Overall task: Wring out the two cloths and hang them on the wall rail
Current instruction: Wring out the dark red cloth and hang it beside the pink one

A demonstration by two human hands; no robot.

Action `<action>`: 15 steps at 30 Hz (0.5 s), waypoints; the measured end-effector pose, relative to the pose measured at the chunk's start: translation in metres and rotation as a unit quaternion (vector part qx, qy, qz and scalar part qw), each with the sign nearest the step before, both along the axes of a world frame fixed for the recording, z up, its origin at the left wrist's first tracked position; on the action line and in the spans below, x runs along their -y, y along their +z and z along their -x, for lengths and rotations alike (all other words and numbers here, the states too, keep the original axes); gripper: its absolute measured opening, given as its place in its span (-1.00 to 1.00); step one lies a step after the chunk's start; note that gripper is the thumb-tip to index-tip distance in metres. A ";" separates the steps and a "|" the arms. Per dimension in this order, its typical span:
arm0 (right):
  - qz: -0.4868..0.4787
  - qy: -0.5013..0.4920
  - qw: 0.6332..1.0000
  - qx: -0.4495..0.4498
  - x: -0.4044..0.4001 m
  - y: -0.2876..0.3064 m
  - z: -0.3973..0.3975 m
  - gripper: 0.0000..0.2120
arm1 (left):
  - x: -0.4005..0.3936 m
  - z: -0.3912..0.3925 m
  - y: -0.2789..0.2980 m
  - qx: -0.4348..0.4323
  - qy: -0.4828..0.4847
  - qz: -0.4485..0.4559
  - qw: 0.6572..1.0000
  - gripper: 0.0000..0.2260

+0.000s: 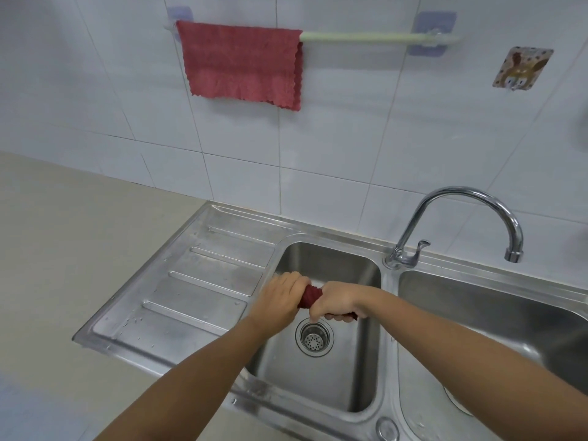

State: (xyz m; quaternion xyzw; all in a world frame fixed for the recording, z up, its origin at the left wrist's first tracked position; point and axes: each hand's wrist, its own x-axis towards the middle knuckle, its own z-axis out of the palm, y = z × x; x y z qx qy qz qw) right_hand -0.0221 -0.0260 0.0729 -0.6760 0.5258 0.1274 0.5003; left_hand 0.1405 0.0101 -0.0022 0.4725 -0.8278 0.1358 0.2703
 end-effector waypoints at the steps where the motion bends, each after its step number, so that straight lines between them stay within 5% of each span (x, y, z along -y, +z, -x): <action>1: 0.038 0.004 0.999 -0.019 0.000 -0.001 0.000 -0.84 | 0.002 0.000 0.002 0.010 -0.003 -0.021 1.000 -0.75; 7: 0.271 0.048 0.953 -0.125 -0.005 -0.018 -0.004 -0.90 | 0.008 0.004 0.010 0.094 0.051 -0.215 0.971 -0.80; 15: 0.457 0.202 0.849 -0.171 -0.003 -0.033 0.008 -0.81 | 0.010 0.014 0.021 0.123 0.059 -0.291 0.947 -0.81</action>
